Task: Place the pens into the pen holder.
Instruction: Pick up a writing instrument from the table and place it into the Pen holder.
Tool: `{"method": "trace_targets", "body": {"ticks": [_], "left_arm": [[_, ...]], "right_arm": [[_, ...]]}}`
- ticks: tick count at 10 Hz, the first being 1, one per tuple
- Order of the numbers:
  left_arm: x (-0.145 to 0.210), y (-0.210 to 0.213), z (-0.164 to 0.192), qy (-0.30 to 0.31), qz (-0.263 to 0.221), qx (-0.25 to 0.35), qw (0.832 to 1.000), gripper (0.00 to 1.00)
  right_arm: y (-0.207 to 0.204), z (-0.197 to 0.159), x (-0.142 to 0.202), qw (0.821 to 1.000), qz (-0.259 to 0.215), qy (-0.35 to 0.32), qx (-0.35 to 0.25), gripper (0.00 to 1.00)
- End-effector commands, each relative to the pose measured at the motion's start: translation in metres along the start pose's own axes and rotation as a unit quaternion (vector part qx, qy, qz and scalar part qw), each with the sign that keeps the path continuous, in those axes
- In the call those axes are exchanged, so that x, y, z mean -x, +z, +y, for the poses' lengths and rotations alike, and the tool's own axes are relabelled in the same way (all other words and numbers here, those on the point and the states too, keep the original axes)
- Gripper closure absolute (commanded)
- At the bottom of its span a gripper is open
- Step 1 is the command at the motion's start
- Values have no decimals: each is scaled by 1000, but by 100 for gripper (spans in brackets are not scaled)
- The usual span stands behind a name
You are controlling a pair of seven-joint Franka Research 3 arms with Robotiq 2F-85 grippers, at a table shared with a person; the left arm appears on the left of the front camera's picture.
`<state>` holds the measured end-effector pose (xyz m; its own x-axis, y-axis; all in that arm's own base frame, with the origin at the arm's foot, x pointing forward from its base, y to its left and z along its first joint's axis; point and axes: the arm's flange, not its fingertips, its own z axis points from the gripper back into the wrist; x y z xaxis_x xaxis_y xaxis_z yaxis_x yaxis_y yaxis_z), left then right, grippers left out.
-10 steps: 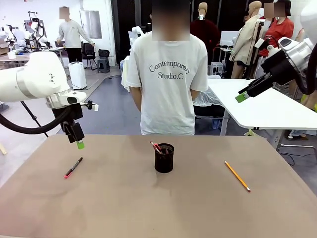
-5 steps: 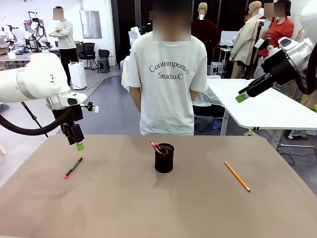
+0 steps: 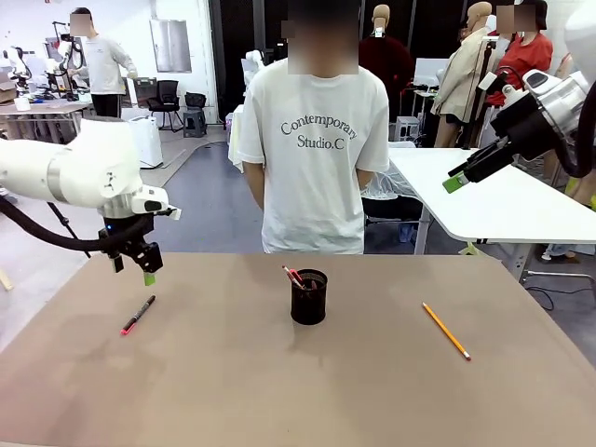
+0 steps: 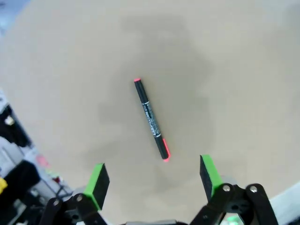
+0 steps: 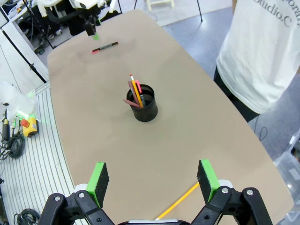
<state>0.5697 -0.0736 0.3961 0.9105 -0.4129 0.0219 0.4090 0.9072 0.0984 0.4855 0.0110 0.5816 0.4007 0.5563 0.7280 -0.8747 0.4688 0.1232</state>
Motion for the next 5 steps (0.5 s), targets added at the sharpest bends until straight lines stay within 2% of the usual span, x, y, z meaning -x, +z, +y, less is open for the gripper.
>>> {"method": "trace_targets", "body": {"ticks": [1,5], "left_arm": [[1,-17,-6,41,3,10,999,0],[-4,-48,-5,29,-13,19,999,0]], "right_arm": [[1,0,-2,1000,-7,-1,-4,0],[1,0,-2,1000,-7,-1,-4,0]]}}
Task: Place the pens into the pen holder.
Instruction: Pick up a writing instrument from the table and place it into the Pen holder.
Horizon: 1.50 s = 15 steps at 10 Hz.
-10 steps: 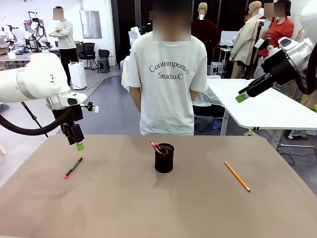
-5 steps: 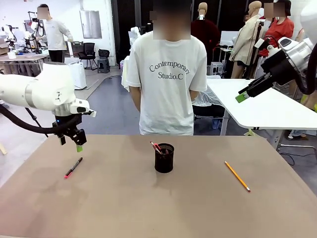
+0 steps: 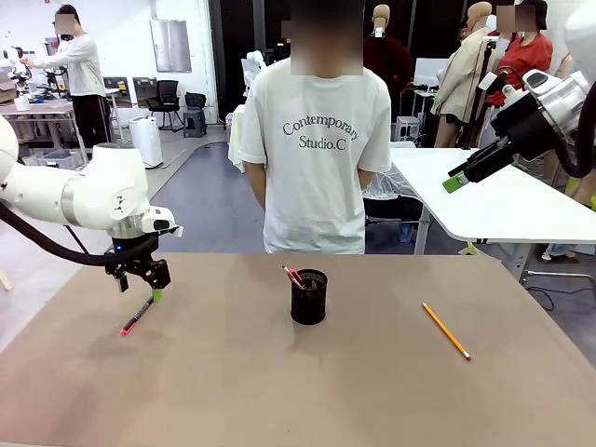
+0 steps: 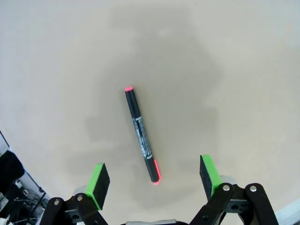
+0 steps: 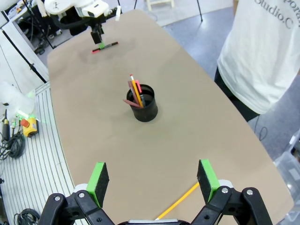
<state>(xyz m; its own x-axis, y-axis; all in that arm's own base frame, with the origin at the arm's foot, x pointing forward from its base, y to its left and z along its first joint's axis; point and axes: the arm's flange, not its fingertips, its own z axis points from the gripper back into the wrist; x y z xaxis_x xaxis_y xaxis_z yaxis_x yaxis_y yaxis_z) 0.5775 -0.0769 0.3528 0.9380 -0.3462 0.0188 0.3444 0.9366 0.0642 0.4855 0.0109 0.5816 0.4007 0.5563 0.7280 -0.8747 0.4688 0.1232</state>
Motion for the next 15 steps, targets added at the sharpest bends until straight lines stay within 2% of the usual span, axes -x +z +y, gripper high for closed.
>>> {"method": "trace_targets", "body": {"ticks": [1,6,14,15], "left_arm": [[3,-15,0,-16,-21,11,1000,0],[-7,-42,2,0,-29,13,999,0],[-14,-53,14,18,-33,34,999,0],[-14,-52,15,17,-30,34,999,11]], "right_arm": [[1,0,-2,1000,-7,-1,-4,0],[1,0,-2,1000,-7,-1,-4,0],[1,0,-2,1000,-7,-1,-4,0],[1,0,-2,1000,-7,-1,-4,0]]}}
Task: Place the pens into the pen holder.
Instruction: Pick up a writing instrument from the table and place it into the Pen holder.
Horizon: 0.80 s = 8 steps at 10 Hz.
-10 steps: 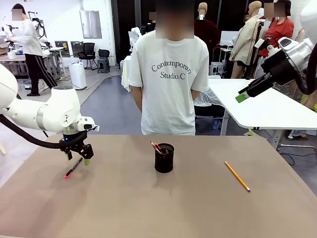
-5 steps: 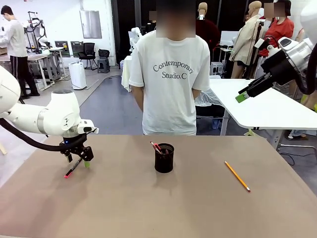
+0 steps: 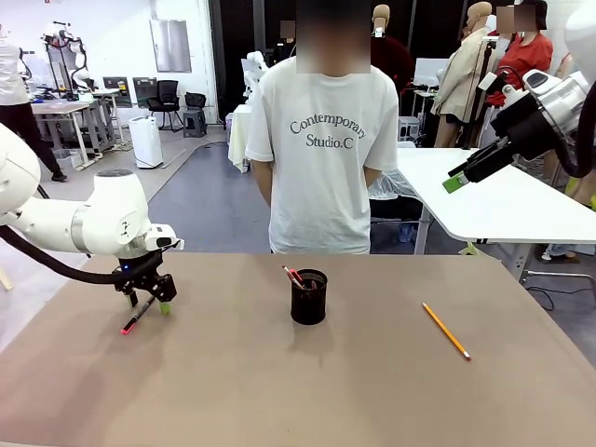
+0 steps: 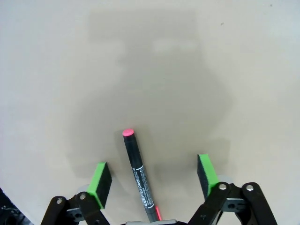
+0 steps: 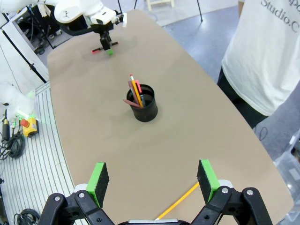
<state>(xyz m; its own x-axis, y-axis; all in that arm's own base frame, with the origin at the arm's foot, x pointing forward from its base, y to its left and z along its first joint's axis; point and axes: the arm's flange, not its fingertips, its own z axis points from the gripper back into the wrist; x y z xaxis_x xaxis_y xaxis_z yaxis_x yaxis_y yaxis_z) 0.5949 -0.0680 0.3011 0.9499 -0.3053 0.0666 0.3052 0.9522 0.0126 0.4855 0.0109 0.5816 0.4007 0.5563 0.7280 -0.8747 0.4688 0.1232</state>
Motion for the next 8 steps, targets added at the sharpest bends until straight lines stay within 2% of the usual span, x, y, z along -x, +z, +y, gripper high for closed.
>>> {"method": "trace_targets", "body": {"ticks": [1,4,5,8], "left_arm": [[-2,1,5,-2,-5,9,1000,30],[-2,1,6,1,-1,7,1000,87],[-1,2,5,2,1,5,1000,100],[0,5,7,18,20,1,1000,100]], "right_arm": [[1,0,-2,1000,-7,-1,-4,0],[1,0,-2,1000,-7,-1,-4,0],[1,0,-2,1000,-7,-1,-4,0],[1,0,-2,1000,-7,-1,-4,0]]}}
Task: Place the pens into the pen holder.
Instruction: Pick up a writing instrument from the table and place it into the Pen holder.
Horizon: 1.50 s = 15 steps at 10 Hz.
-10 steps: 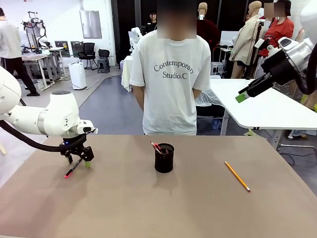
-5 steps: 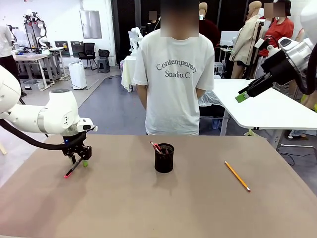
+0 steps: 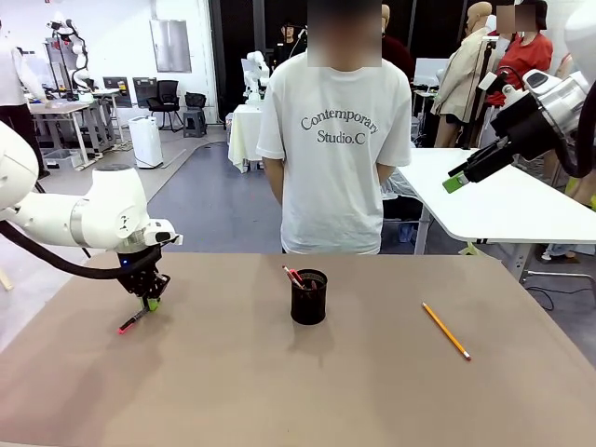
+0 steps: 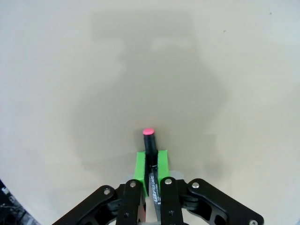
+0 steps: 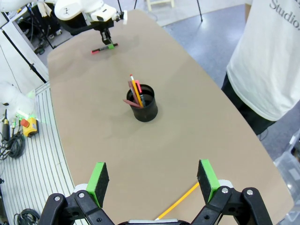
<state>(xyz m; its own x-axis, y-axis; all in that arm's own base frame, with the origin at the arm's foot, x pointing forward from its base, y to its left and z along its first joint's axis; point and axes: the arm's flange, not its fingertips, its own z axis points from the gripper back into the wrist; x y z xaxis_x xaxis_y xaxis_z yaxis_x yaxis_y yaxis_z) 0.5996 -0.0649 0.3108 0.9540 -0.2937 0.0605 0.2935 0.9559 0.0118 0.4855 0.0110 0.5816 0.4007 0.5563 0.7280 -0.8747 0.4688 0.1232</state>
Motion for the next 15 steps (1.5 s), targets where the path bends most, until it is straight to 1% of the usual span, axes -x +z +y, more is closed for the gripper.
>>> {"method": "trace_targets", "body": {"ticks": [1,2,3,4,6,8,9,10,11,12,13,15], "left_arm": [[5,-4,3,11,22,-1,1000,100],[5,-2,3,9,27,3,1000,100],[7,3,1,6,31,24,999,100],[8,12,0,-3,27,64,998,100],[11,39,1,-29,6,156,987,100],[13,71,4,-46,-27,257,965,100],[12,89,3,-52,-33,319,946,100],[13,104,-1,-62,-53,355,931,100],[16,119,-6,-87,-81,387,914,100],[18,129,-11,-137,-118,408,895,100],[22,141,-15,-172,-181,417,874,100],[32,161,-18,-190,-318,400,838,100]], "right_arm": [[1,0,-2,1000,-7,-1,-4,0],[1,0,-2,1000,-7,-1,-4,0],[1,0,-2,1000,-7,-1,-4,0],[1,0,-2,1000,-7,-1,-4,0],[1,0,-2,1000,-7,-1,-4,0],[1,0,-2,1000,-7,-1,-4,0],[1,0,-2,1000,-7,-1,-4,0],[1,0,-2,1000,-7,-1,-4,0],[1,0,-2,1000,-7,-1,-4,0],[1,0,-2,1000,-7,-1,-4,0],[1,0,-2,1000,-7,-1,-4,0],[1,0,-2,1000,-7,-1,-4,0]]}}
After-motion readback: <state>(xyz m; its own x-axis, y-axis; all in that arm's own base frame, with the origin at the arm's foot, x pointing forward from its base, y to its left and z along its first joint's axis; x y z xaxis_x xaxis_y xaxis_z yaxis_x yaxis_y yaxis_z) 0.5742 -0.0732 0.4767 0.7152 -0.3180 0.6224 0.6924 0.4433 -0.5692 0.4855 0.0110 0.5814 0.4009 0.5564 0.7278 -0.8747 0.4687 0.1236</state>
